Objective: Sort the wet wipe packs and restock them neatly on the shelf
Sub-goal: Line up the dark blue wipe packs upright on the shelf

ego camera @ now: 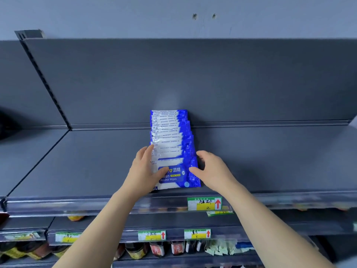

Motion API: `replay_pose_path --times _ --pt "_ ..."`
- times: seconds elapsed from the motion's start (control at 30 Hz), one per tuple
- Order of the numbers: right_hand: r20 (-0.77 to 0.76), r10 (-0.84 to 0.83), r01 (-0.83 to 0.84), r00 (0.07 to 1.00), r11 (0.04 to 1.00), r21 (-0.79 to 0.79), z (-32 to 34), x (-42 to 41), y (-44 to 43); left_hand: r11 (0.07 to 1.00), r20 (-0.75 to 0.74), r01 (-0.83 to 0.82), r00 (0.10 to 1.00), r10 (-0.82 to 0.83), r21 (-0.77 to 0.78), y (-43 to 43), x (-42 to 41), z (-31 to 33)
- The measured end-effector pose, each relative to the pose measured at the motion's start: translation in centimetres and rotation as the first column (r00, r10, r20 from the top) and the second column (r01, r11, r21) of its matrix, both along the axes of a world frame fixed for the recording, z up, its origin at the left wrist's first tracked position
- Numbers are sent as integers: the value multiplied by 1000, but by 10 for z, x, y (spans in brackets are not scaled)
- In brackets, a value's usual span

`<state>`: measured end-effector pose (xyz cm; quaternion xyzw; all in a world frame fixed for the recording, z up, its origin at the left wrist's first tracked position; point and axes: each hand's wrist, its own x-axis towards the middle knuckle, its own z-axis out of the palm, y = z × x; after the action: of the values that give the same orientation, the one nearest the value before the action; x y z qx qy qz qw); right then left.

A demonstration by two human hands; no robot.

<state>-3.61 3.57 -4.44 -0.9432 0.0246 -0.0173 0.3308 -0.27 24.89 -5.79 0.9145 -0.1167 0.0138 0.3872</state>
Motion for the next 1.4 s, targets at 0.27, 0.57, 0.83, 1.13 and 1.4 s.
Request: replay_pose_path --times 0.27,0.57,0.83,1.13,1.4 --pt "166 -193 237 967 920 -312 38 -77 11 956 395 108 894 -213 271 -22 -29 36" --pt "194 -559 588 806 717 -375 28 -268 7 682 346 636 587 -732 362 -94 -157 19" --pt "47 -876 818 481 428 -384 -5 -481 4 310 313 857 186 -931 412 -164 -342 -10" --pt "-47 -980 883 192 193 -427 -33 -723 -7 48 206 934 -28 -978 353 -219 -585 -41" --pt "-240 -971 907 1 103 -409 -89 -879 -42 -68 81 912 -109 -991 404 -284 -719 -107"
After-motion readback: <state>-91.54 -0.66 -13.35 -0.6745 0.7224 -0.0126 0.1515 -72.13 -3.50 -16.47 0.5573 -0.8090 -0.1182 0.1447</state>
